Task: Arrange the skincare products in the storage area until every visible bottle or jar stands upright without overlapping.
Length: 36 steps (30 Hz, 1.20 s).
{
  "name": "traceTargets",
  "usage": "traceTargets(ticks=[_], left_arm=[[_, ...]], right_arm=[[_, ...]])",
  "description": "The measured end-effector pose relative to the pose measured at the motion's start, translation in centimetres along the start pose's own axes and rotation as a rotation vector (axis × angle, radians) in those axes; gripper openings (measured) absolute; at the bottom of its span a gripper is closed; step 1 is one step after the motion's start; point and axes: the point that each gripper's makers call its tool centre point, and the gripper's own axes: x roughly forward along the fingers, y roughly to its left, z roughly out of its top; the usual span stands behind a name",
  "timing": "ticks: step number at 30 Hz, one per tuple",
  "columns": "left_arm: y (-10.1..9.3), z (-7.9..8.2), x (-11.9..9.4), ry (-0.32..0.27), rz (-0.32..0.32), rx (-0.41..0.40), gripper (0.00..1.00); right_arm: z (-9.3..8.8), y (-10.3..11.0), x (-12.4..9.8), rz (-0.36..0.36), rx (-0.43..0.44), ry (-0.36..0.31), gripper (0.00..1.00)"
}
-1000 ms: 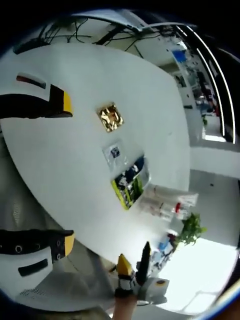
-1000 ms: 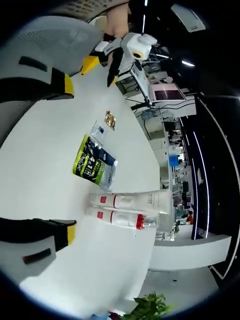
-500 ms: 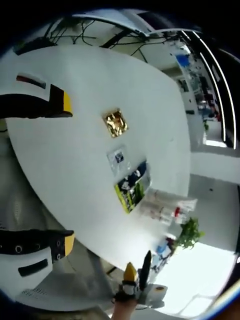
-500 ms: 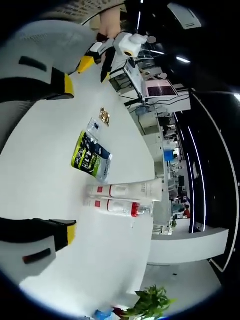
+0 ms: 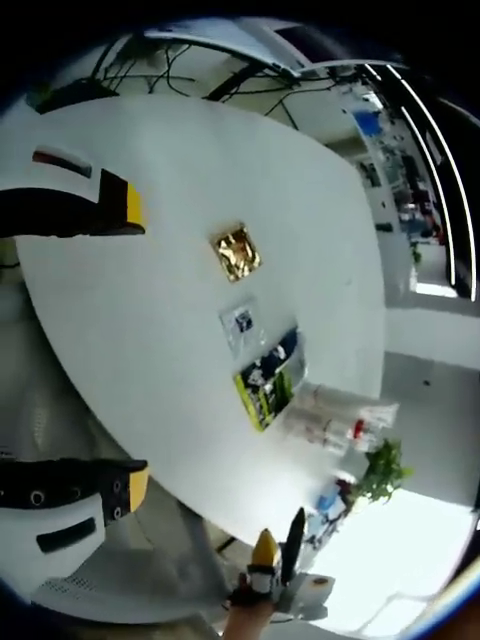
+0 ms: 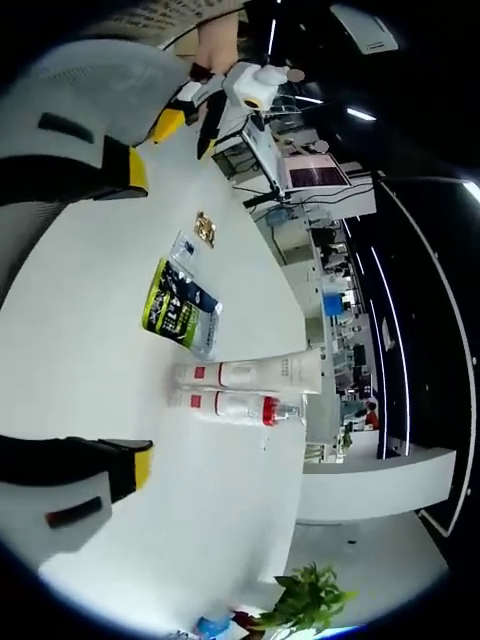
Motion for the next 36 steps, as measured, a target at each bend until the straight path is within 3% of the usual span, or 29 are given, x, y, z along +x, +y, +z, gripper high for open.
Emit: traceTargets(ticks=[26, 36], left_arm=[[2.8, 0.9, 2.3, 0.079, 0.106, -0.015, 0.88], [3.6, 1.7, 3.9, 0.102, 0.131, -0.010, 0.83]], right_arm=[[-0.4, -1.0, -0.1, -0.042, 0.033, -0.002, 0.98], [-0.4, -1.4, -0.2, -0.056, 0.046, -0.001, 0.98]])
